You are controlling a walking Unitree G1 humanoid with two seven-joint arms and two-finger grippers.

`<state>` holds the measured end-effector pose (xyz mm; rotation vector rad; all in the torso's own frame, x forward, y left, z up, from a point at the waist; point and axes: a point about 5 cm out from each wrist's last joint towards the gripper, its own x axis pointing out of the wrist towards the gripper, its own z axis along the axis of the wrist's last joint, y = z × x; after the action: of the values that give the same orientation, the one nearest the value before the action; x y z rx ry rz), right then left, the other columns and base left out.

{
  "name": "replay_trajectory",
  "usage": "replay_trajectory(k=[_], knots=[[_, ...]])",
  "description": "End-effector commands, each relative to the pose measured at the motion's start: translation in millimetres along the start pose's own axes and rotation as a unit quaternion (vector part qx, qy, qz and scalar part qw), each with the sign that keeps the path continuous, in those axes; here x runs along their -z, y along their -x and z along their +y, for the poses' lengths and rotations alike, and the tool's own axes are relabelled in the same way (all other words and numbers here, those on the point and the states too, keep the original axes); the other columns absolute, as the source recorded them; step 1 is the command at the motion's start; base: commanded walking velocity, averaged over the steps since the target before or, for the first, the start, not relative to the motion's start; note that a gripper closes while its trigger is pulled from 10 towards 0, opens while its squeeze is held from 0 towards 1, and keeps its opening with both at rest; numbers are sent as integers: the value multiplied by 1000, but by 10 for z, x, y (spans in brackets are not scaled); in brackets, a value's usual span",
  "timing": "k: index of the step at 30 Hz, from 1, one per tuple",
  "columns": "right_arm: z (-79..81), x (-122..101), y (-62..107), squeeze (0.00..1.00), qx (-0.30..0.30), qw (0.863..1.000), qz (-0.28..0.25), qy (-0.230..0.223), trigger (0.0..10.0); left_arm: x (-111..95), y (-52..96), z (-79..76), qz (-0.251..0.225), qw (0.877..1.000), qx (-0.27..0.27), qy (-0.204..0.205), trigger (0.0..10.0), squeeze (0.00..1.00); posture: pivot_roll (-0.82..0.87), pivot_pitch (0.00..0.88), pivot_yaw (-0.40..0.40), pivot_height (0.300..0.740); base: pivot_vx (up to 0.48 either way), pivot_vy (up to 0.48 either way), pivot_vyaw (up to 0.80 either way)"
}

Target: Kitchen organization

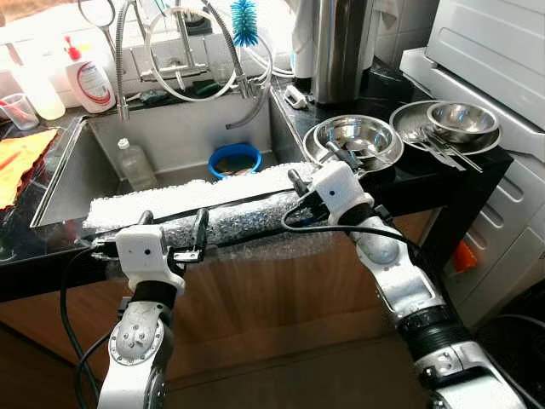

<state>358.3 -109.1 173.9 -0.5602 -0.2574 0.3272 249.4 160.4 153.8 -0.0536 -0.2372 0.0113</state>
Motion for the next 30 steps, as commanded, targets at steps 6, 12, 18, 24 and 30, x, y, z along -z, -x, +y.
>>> replay_trajectory(k=[6, 12, 18, 24, 30], knots=[[24, -29, -66, 0, -4, 1000, -2, 6, 0, 13, 22, 30, 2, 1000, -4, -12, 10000, 0, -128, 0, 93, 740, 0, 0, 0], [52, -35, -86, 0, -9, 1000, -5, 4, 0, 18, 32, 23, 4, 1000, -4, -11, 10000, 0, -127, 0, 91, 740, 0, 0, 0], [73, -40, -95, 0, -14, 1000, -9, 5, 0, 25, 38, 15, 5, 1000, -7, -10, 10000, 0, -127, 0, 90, 740, 0, 0, 0], [92, -26, -92, 0, -15, 1000, -8, 3, 0, 37, 52, 24, 6, 1000, -9, -10, 10000, 0, -127, 0, 89, 740, 0, 0, 0], [80, -29, -97, 0, -11, 1000, -10, 7, 0, 28, 44, 21, 3, 1000, -9, -10, 10000, 0, -126, 0, 89, 740, 0, 0, 0]])
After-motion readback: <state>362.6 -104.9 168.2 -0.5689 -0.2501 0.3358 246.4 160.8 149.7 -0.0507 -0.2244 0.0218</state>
